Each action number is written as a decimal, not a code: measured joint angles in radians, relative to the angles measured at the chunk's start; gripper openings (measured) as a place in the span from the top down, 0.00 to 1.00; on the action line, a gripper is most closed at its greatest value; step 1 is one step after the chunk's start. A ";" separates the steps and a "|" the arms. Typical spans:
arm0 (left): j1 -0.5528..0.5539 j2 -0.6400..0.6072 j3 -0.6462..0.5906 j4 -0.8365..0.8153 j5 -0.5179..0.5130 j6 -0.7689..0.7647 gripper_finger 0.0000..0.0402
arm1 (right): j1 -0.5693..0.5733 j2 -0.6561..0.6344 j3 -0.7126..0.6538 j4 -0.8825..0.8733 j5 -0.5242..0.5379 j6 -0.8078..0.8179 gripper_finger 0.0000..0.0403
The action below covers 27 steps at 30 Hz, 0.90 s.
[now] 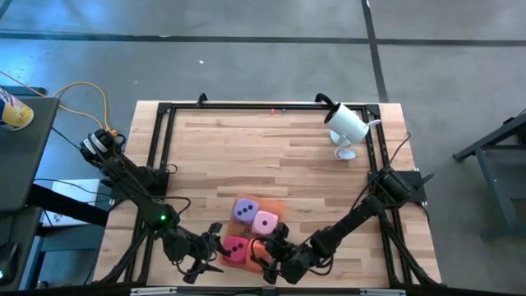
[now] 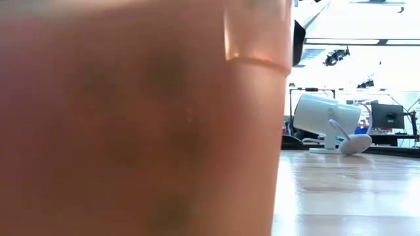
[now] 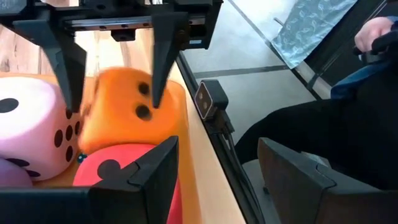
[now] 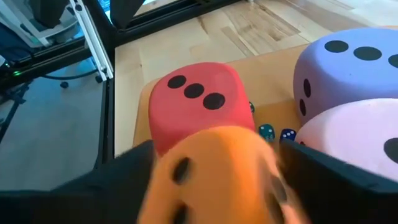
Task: Pick & Place Dice
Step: Put the large orange dice into the orange bin, then put the small light blue dice into the orange bin
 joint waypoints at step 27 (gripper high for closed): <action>0.009 0.000 0.000 0.000 -0.032 0.029 0.47 | -0.046 -0.268 0.001 -0.165 0.216 -0.426 0.23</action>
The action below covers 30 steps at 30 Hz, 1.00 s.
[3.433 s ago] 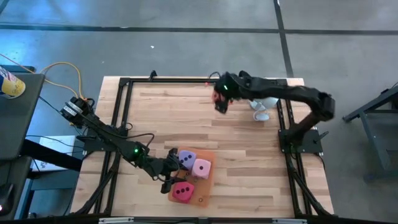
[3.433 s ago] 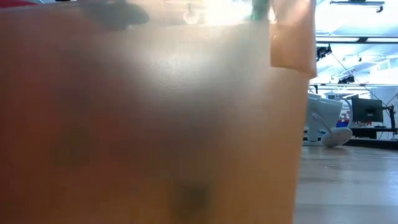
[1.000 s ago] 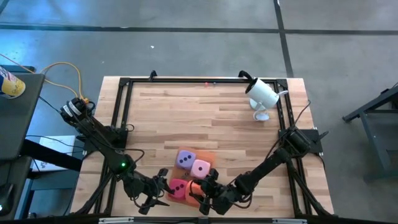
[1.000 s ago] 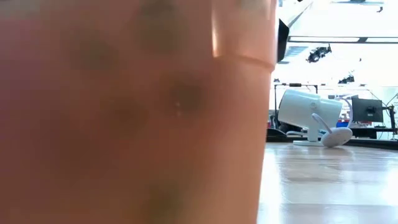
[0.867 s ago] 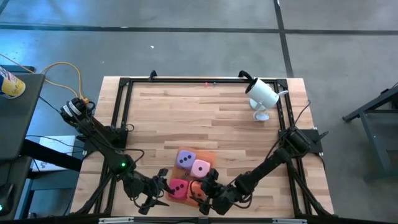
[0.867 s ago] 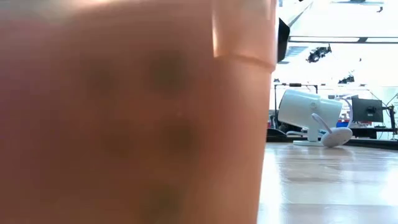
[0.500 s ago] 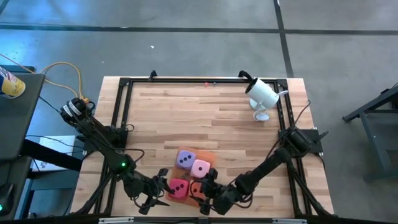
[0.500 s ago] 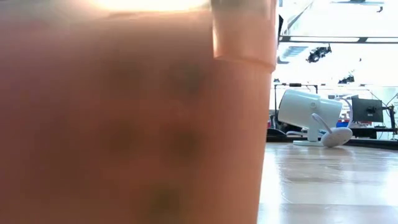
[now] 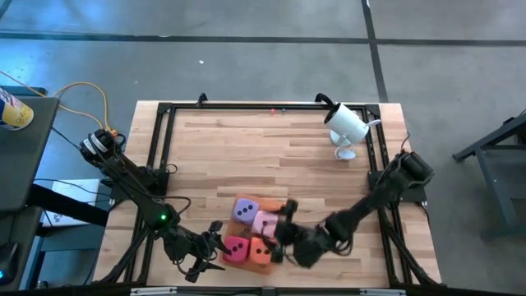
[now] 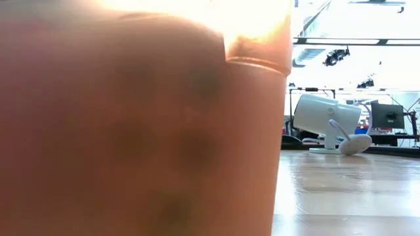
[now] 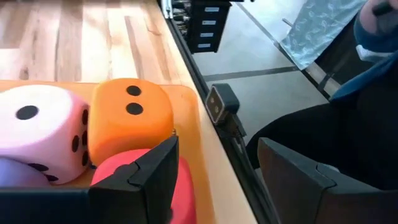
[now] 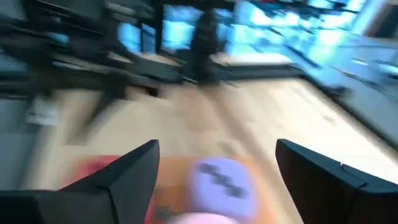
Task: Pick & Place Dice
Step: Put the small light blue dice into the orange bin
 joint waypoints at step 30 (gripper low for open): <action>0.282 -0.200 0.000 -0.261 -0.026 0.219 0.47 | -0.888 -0.205 0.000 -0.567 -0.699 -0.178 0.26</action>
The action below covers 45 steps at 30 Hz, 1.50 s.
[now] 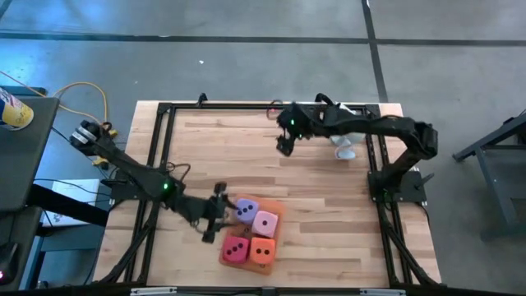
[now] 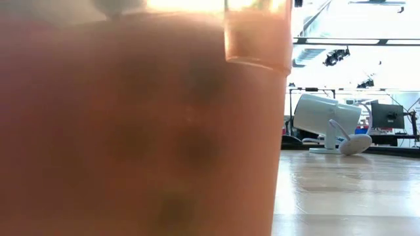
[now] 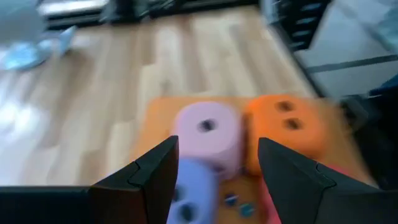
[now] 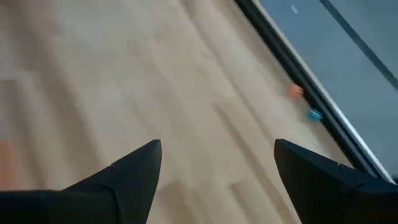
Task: Pick & Place Dice
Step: Put the small light blue dice into the orange bin
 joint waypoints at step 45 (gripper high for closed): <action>0.547 -0.028 0.000 -0.146 0.234 0.219 0.47 | -0.413 0.569 0.588 -0.126 -0.160 -0.082 0.26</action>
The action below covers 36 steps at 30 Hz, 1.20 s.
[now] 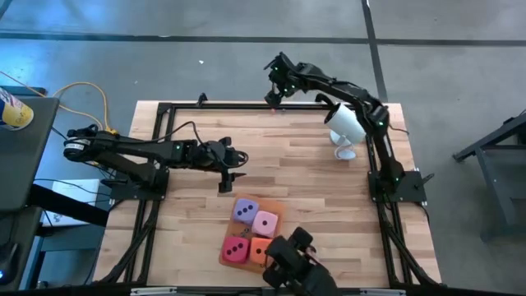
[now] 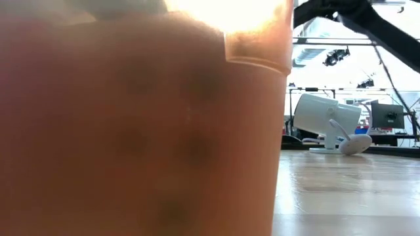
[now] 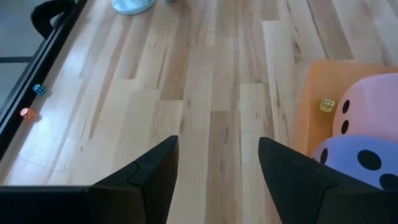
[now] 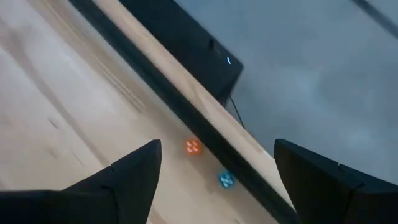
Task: Pick & Place Dice
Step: Put the small light blue dice into the orange bin
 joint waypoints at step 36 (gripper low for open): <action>0.000 0.000 0.000 -0.086 0.001 -0.010 0.47 | -0.030 0.050 -0.064 -0.188 0.043 0.315 0.26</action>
